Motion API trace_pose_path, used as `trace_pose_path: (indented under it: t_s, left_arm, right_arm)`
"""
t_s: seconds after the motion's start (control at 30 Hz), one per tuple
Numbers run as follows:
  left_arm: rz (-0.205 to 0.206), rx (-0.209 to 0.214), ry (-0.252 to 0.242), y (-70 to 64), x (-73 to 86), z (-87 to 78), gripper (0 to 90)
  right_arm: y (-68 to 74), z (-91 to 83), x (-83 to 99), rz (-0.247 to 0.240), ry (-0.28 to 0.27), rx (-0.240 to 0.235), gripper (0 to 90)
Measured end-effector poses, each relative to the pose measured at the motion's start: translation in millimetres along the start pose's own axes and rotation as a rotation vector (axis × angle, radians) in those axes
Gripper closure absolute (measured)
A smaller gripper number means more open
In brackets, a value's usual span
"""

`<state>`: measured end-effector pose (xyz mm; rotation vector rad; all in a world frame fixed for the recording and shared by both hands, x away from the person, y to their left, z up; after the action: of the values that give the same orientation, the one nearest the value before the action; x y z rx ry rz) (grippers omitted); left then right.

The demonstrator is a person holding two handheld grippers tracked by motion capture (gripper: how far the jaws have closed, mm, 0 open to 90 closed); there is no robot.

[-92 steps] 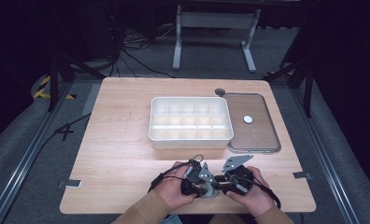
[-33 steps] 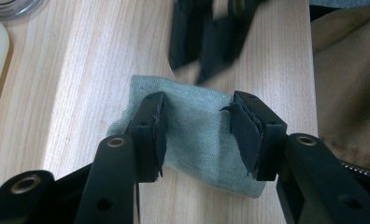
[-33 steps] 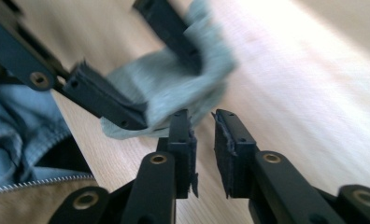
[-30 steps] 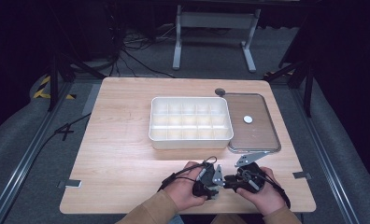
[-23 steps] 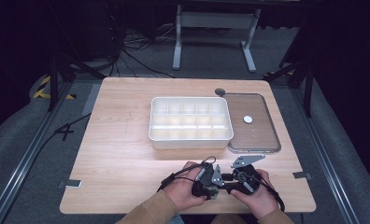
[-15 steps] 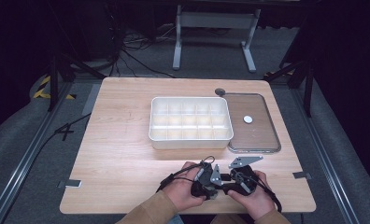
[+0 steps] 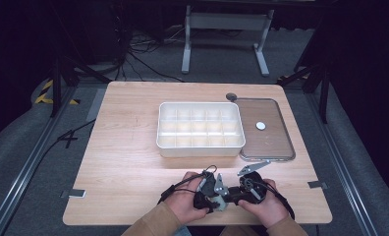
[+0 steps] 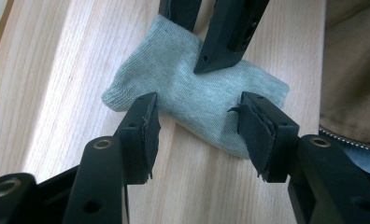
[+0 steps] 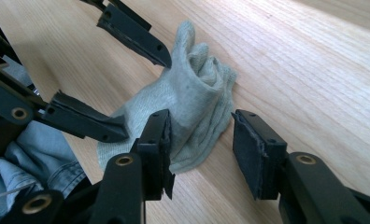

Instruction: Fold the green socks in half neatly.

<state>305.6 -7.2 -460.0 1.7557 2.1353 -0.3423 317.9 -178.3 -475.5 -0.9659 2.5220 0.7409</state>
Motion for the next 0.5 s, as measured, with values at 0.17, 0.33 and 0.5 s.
trace_pose_path:
  t_s: [0.17,0.33,0.5]
  left_arm:
    - [-0.022,-0.009,-0.002,-0.6,3.6,1.6,49.0]
    - [-0.038,-0.015,-0.005,-2.1,5.2,1.5,48.7]
    - [-0.037,-0.022,-0.008,-2.7,6.8,1.6,48.5]
  right_arm:
    - [-3.4,3.2,-3.2,0.022,0.019,-0.051,56.7]
    - [-3.3,5.8,-6.5,0.019,0.031,-0.074,59.2]
    - [-4.2,8.5,-7.7,0.033,0.036,-0.110,63.4]
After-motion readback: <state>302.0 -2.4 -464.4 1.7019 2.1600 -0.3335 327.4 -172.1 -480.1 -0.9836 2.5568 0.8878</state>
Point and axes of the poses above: each handheld gripper's, and its own axes: z roughly forward along the jaws, x roughly out of its underside, y roughly to its left, the point moved 2 cm from there along z, roughly forward along the jaws, and after that the axes turned 3 degrees about y, right-handed, at the moved point
